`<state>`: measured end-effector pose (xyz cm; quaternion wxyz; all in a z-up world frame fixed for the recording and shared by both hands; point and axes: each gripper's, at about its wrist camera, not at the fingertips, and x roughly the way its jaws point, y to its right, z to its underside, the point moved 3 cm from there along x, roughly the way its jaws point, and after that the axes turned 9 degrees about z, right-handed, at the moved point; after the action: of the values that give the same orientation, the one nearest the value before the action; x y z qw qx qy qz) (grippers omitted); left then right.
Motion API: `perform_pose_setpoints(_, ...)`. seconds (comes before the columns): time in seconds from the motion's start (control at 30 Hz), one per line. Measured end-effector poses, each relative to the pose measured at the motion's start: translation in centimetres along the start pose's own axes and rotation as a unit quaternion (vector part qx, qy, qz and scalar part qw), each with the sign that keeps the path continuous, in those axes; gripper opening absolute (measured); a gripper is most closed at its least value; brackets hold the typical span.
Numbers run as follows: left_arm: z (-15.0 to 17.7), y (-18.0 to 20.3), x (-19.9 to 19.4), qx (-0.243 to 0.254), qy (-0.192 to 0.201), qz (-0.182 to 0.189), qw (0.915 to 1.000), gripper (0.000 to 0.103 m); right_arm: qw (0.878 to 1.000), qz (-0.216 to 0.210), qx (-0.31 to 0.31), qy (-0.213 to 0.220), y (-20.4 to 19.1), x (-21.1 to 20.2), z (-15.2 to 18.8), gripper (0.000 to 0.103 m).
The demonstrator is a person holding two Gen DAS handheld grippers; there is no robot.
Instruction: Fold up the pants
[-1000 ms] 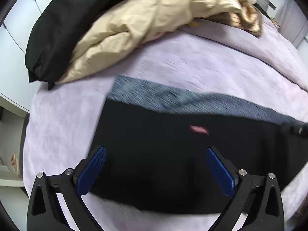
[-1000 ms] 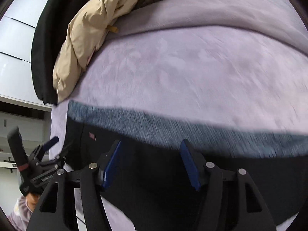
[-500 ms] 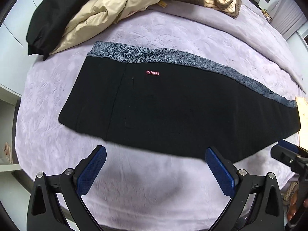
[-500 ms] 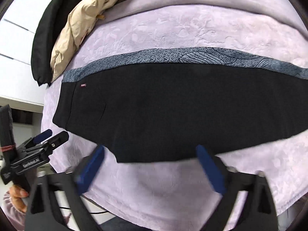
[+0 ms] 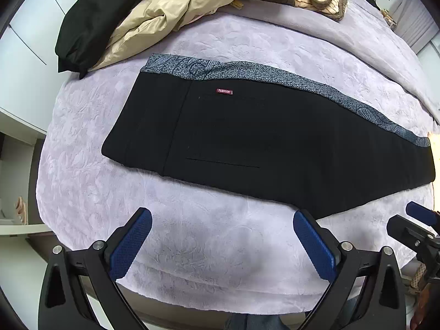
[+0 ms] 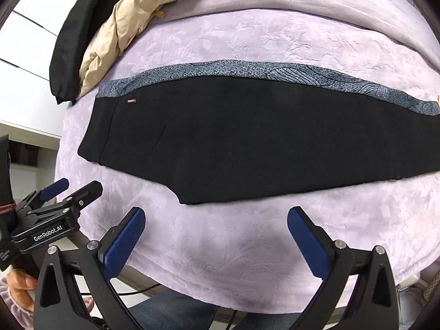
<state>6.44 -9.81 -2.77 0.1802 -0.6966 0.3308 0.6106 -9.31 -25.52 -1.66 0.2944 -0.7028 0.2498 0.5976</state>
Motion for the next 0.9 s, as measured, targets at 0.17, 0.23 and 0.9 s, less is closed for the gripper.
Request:
perform_pose_setpoints(0.17, -0.2, -0.3, -0.1, -0.004, 0.004, -0.003, 1.0, 0.103, 1.0, 0.009, 0.004, 0.002, 0.1, -0.2, -0.2, 0.103)
perform_pose_setpoints(0.23, -0.3, -0.4, -0.1, -0.006, 0.004, -0.002, 1.0, 0.103, 1.0, 0.013, 0.005, 0.001, 0.1, -0.2, -0.3, 0.103)
perform_pose_setpoints(0.9, -0.1, -1.7, 1.4, -0.011, -0.013, -0.009, 0.9998, 0.103, 1.0, 0.026, -0.005, -0.016, -1.3, 0.8, -0.2, 0.103)
